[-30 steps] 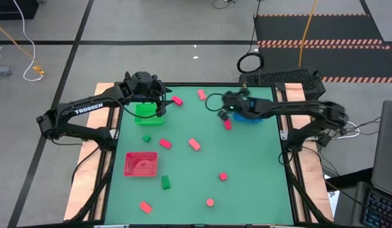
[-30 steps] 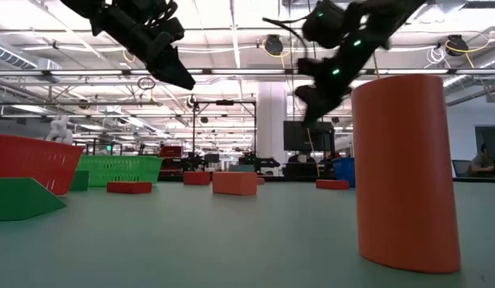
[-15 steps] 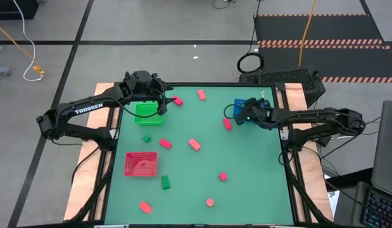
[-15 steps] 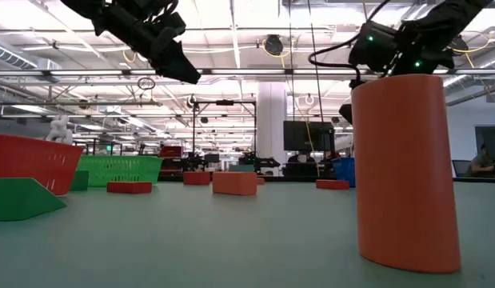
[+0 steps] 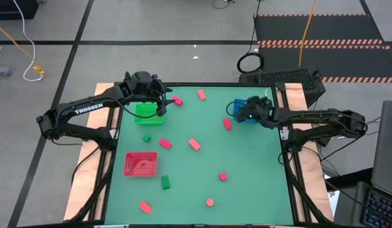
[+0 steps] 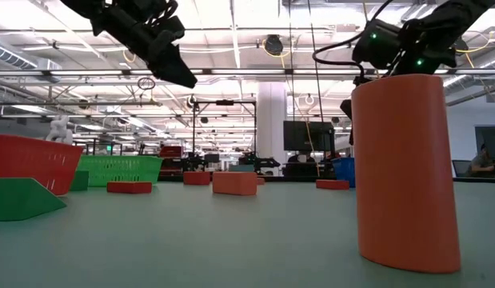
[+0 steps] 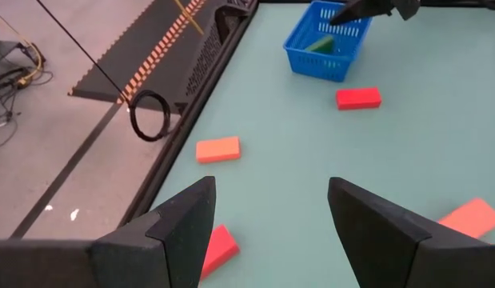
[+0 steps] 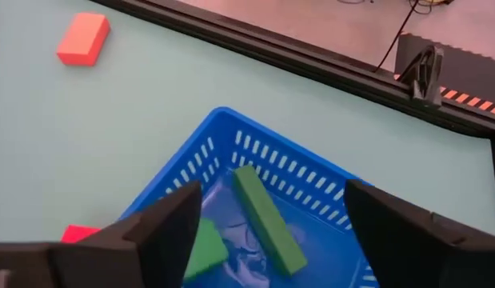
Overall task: Sort & place blocks by color
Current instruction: Adjust the blue bin
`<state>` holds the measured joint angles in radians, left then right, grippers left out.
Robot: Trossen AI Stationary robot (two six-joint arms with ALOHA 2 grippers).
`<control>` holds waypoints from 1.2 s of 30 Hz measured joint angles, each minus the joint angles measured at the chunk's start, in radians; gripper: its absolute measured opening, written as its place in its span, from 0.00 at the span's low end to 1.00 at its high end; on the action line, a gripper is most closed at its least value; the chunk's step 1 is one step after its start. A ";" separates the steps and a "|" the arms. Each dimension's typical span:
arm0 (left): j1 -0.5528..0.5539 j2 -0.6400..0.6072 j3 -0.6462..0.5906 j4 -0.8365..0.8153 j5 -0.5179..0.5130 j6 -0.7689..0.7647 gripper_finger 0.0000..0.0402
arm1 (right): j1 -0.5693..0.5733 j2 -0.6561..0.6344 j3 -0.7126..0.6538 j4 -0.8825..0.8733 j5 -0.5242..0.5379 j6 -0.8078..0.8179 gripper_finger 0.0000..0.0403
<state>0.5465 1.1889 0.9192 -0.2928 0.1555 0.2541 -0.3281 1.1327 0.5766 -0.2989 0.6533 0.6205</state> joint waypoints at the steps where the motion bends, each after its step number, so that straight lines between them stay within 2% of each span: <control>1: 0.000 0.000 0.000 -0.001 0.000 0.000 0.61 | -0.005 -0.002 0.000 0.000 0.001 0.000 0.77; 6: 0.000 0.000 0.000 -0.003 0.000 -0.009 0.61 | -0.042 -0.006 0.000 -0.034 0.040 0.025 0.75; 15: 0.000 0.000 0.000 -0.019 0.000 -0.019 0.61 | -0.078 -0.006 0.000 -0.219 0.026 0.129 0.65; 24: 0.000 0.000 0.000 -0.018 0.000 -0.019 0.61 | -0.080 -0.005 0.000 -0.175 -0.028 0.138 0.63; 36: 0.000 0.000 0.000 -0.016 0.000 -0.029 0.61 | -0.121 0.033 -0.001 -0.099 -0.038 0.153 0.63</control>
<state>0.5461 1.1889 0.9192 -0.3092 0.1558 0.2253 -0.4489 1.1660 0.5758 -0.3984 0.6158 0.7738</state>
